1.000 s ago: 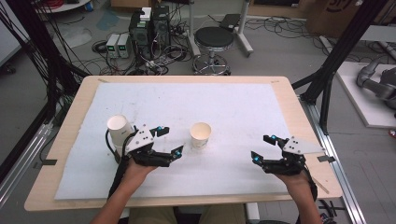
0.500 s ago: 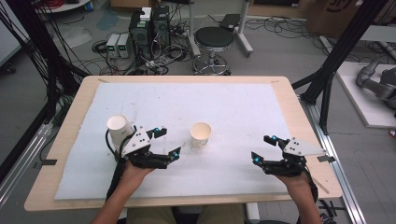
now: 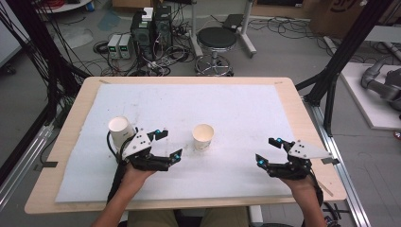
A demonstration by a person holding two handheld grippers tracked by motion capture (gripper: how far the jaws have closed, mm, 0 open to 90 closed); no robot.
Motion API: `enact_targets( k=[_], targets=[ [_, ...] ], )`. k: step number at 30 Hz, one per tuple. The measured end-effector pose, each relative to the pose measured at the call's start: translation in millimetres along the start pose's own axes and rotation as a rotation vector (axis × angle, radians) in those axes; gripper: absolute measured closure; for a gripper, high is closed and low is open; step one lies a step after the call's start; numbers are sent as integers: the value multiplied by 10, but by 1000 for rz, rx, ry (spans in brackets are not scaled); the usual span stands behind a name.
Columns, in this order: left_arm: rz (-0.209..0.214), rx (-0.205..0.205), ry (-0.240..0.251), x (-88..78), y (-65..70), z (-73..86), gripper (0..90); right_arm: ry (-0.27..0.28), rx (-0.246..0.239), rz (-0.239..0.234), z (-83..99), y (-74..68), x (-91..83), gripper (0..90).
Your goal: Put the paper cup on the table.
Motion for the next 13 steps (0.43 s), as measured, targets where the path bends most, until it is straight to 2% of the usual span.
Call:
enact_targets(
  k=[13],
  targets=[
    [0,1,-1,2,2,10,148,4,-2,1,-6,7,9,216]
  ],
)
Point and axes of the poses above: each handheld gripper's, and its own axes: x roughly forward along the jaws, z roughly out of its underside, y roughly to its right, the point moved 3 cm from there along x, roughly forward along the jaws, and after that the axes turned 2 degrees about -z, right-handed, at the moved point
